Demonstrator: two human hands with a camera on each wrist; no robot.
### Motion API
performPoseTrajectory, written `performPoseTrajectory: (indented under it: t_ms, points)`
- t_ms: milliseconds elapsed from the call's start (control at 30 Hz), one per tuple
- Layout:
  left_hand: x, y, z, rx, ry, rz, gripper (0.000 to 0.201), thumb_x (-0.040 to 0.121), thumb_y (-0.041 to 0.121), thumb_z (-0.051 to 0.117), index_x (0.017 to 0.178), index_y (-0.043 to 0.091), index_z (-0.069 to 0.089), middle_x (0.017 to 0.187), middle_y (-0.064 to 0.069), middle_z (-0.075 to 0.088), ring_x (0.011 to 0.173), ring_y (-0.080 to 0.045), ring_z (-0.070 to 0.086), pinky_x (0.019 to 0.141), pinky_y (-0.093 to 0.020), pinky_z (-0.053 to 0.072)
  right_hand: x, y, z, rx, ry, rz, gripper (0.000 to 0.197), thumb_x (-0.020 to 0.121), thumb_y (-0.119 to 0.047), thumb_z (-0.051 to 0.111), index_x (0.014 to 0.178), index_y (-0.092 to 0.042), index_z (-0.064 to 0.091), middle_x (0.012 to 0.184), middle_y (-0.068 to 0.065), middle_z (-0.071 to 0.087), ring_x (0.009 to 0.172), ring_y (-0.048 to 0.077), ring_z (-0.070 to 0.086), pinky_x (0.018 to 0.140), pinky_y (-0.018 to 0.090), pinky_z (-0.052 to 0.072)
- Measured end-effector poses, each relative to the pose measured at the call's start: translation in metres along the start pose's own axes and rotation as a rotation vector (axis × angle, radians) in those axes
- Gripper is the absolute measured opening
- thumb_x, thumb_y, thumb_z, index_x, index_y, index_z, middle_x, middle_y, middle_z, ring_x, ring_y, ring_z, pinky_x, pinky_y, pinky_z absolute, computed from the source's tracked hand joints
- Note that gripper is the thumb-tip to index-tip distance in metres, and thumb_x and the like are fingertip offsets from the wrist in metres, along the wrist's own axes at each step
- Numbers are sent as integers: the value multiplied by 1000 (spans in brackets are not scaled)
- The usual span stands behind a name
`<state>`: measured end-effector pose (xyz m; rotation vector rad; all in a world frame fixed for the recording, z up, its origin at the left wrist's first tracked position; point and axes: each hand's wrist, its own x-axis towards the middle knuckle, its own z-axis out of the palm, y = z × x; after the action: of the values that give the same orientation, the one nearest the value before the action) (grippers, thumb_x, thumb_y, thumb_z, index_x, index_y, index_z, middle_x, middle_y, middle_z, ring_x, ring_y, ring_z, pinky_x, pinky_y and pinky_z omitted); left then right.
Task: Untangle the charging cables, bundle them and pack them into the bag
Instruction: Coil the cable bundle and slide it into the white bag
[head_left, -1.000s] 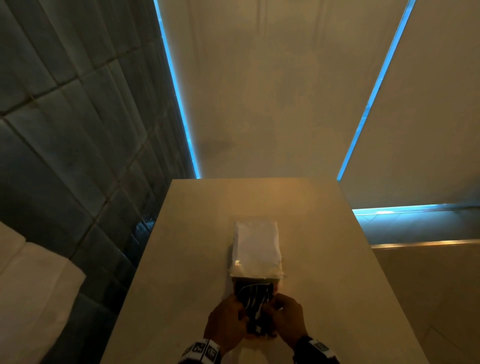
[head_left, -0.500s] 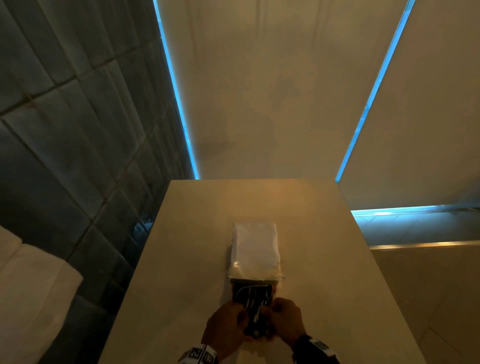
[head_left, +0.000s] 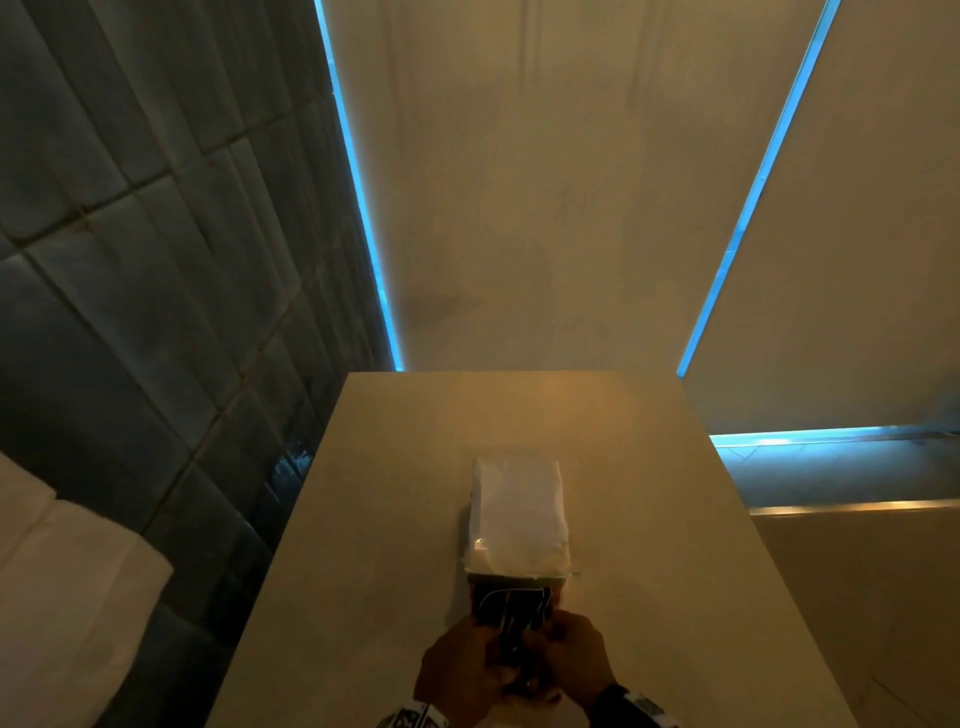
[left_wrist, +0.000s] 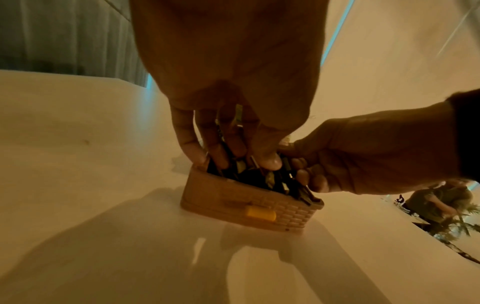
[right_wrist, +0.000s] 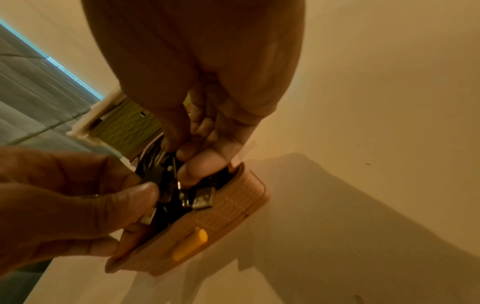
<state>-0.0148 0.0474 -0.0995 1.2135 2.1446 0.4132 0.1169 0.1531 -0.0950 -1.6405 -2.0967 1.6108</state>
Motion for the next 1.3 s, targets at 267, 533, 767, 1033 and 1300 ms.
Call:
performPoseTrajectory:
  t_ms: [267,533,767,1033,1300]
  points:
    - [4,-16,1,-17,41,-142,36,79,31,63,112,19,60,113,2,54,111,-14,56,90,-23,43,8,-1,-3,-118,-73,22,11,81,-30,64,77,-19,62,92,5,71,90,18,67,77,26,49]
    - [2,-16,0,95,50,-240,42,80,41,64,116,20,60,123,2,56,115,-14,56,93,-20,41,7,0,0,-179,-79,-86,23,86,-45,60,98,-28,50,92,-3,57,85,14,53,70,19,38]
    - [-5,0,-5,203,145,-111,41,79,33,50,118,24,46,125,2,40,113,-16,49,88,-29,43,18,13,5,-186,-94,10,42,65,-64,65,89,-37,44,98,-2,58,101,19,60,79,24,44]
    - [2,4,3,83,127,63,36,87,35,54,123,27,51,135,11,41,117,-7,47,93,-20,39,12,5,-11,-89,-108,-95,17,83,-30,69,76,-34,54,77,-18,59,70,-5,54,53,3,38]
    - [9,-7,0,35,95,118,27,92,31,52,114,20,62,131,6,48,113,-7,51,78,-6,30,16,8,-15,-9,39,-15,12,84,-15,66,74,-19,60,70,-2,69,55,7,64,55,19,52]
